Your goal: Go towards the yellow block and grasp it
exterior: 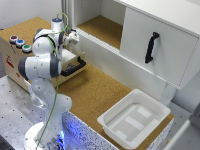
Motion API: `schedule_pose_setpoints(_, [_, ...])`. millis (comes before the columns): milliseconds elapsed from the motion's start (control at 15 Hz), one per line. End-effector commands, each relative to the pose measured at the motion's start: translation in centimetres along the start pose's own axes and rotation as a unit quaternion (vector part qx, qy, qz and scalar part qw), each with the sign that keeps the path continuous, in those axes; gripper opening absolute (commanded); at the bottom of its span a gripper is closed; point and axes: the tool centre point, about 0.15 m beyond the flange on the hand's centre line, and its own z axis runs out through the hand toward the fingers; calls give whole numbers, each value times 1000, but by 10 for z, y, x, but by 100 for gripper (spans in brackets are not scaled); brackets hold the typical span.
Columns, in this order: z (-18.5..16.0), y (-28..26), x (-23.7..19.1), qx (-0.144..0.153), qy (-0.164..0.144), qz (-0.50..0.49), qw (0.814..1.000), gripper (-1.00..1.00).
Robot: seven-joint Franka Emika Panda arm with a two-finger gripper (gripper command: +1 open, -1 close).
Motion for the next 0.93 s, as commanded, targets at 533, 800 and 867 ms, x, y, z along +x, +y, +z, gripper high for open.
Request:
schedule_pose_setpoints(533, [15, -1, 27, -10, 8, -21, 1000, 100])
schedule_pose_setpoints(800, [20, -4, 25, -1, 11, -24, 1000, -100])
schedule_pose_setpoints(867, [20, -4, 25, -1, 12, -22, 1000, -100])
